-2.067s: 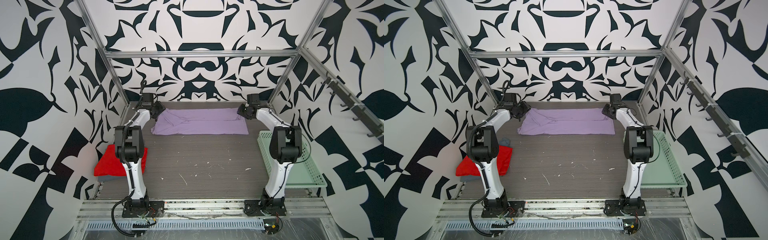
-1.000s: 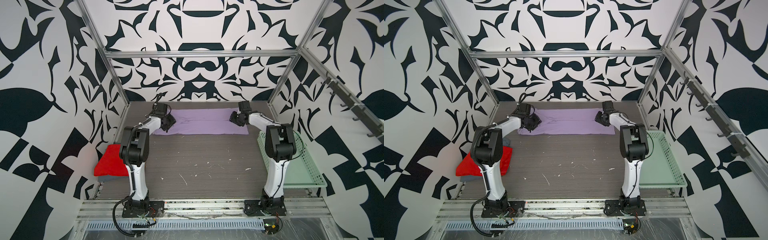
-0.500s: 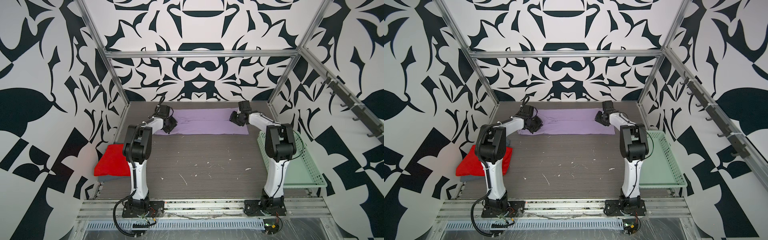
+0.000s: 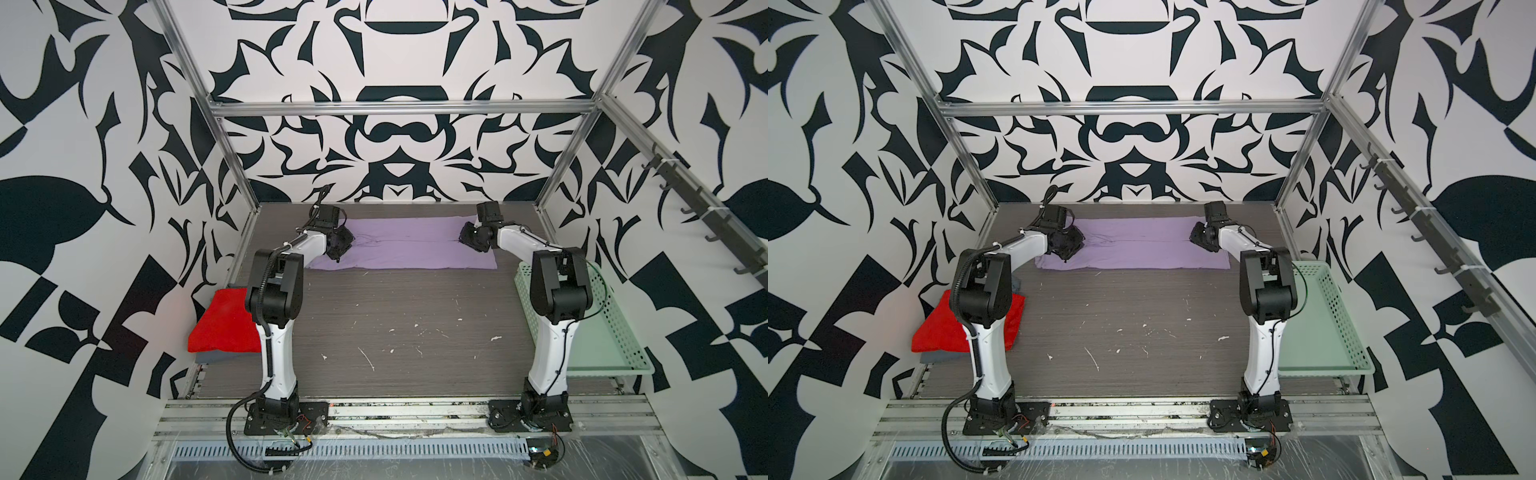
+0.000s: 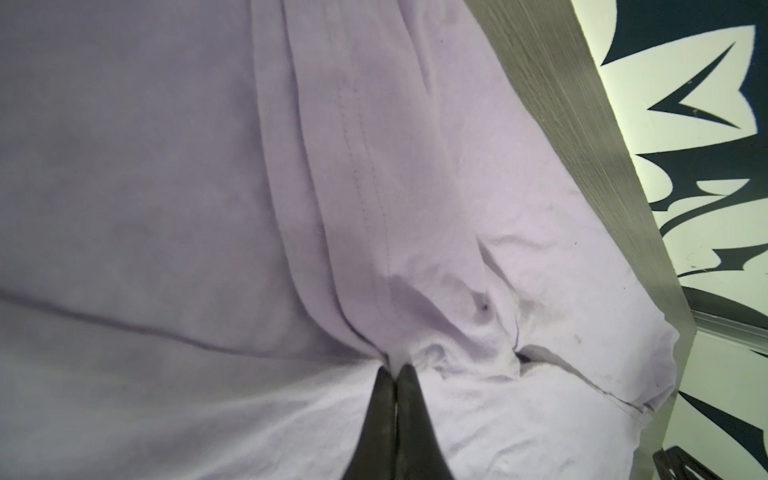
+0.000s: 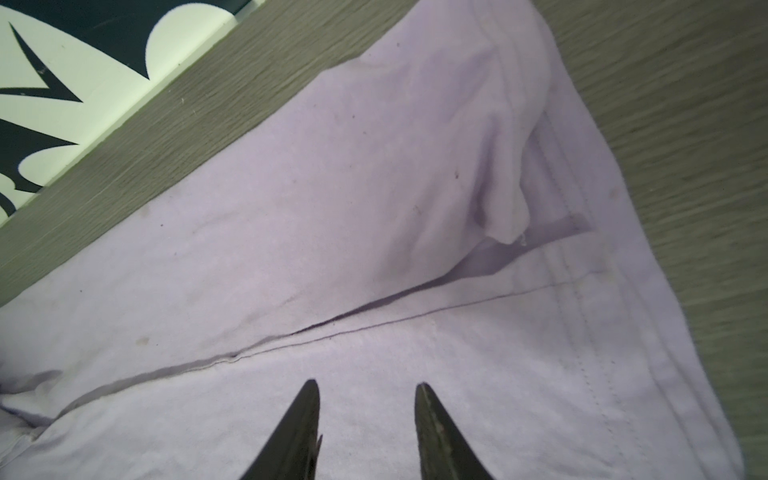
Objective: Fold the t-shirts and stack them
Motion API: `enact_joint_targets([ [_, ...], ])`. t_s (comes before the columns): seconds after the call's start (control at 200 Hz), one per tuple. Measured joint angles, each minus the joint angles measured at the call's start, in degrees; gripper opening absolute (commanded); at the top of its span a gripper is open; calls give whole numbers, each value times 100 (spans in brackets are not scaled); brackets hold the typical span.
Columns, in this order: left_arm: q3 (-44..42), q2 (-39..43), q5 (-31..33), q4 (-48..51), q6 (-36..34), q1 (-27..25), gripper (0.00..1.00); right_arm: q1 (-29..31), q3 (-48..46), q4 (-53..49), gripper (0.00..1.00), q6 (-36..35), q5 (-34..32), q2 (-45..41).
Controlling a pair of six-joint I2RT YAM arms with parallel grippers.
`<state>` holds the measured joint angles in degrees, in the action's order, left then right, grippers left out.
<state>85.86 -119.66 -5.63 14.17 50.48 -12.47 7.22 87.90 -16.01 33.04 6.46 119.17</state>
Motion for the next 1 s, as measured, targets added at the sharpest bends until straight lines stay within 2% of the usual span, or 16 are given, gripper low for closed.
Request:
enact_joint_targets([
  [0.165,514,-164,-155,-11,-302,-13,0,0,-2,2,42,-2,0,0],
  [0.41,1523,-835,-879,-264,-796,-44,0,0,-35,-13,42,-22,-2,0],
  [0.49,1661,-1047,-1086,-302,-914,-48,21,0,-35,-26,42,-31,-2,0],
  [0.565,1694,-1204,-1220,-345,-1073,-52,35,0,-39,-44,42,-44,-2,0],
  [0.675,1657,-1250,-1307,-413,-1202,-57,44,0,-44,-46,42,-50,-2,0],
  [0.855,1207,-938,-1252,-826,-1451,-50,53,0,-94,-46,42,-52,-7,0],
  [1.0,789,-474,-1163,-1040,-1604,11,54,0,-173,-63,42,-52,-9,0],
])
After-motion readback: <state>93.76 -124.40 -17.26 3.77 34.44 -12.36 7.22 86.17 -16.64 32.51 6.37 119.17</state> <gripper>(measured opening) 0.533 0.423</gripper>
